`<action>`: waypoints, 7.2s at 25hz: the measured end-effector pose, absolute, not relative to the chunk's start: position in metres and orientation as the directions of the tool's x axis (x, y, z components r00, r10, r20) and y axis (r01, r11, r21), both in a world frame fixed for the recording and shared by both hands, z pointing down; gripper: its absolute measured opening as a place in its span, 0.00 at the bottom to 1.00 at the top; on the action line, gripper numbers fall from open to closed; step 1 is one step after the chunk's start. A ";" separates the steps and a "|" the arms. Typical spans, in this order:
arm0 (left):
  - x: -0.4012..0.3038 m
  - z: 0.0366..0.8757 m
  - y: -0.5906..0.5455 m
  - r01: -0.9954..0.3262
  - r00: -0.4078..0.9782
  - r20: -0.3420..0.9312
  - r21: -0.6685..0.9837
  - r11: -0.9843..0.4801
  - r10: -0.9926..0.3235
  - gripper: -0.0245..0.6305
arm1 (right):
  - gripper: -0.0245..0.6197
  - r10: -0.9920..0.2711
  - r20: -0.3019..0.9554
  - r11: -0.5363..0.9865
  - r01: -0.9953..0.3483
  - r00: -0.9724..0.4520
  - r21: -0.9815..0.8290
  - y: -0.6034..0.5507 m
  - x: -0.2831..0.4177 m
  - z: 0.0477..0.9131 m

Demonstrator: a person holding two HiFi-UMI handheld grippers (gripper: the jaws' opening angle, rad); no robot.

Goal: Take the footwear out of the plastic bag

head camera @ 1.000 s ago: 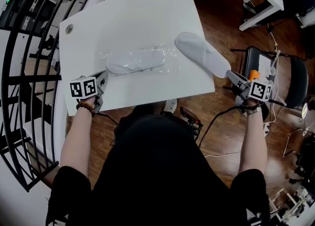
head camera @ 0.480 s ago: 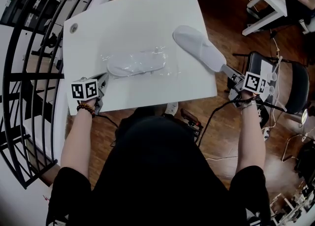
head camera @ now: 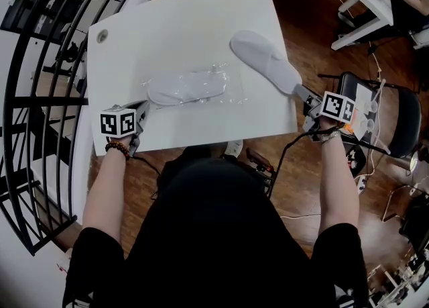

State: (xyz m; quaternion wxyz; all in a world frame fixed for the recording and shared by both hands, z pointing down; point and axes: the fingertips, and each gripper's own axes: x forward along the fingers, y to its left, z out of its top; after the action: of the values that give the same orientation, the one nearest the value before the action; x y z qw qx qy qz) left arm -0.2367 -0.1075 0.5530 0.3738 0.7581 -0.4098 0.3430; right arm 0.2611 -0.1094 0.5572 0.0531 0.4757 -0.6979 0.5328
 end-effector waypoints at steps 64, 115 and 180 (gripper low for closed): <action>-0.236 0.576 -0.112 -0.855 0.464 0.832 0.332 -0.399 -0.302 0.06 | 0.19 -0.050 0.705 0.491 -0.632 -0.708 -0.599 -0.138 0.018 0.575; -0.237 0.577 -0.118 -0.865 0.438 0.844 0.304 -0.399 -0.309 0.06 | 0.21 -0.264 0.515 0.101 -0.554 -0.816 -0.826 -0.105 0.103 0.562; -0.244 0.570 -0.118 -0.875 0.444 0.827 0.318 -0.364 -0.345 0.06 | 0.09 -0.368 0.862 0.302 -0.921 -0.349 -0.245 -0.134 0.246 0.556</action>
State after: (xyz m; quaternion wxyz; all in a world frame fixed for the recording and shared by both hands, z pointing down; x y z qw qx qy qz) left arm -0.2442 -0.1179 0.5699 0.3925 0.7535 -0.4048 0.3381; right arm 0.2459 -0.1336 0.5558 0.3564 0.4453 -0.7240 0.3881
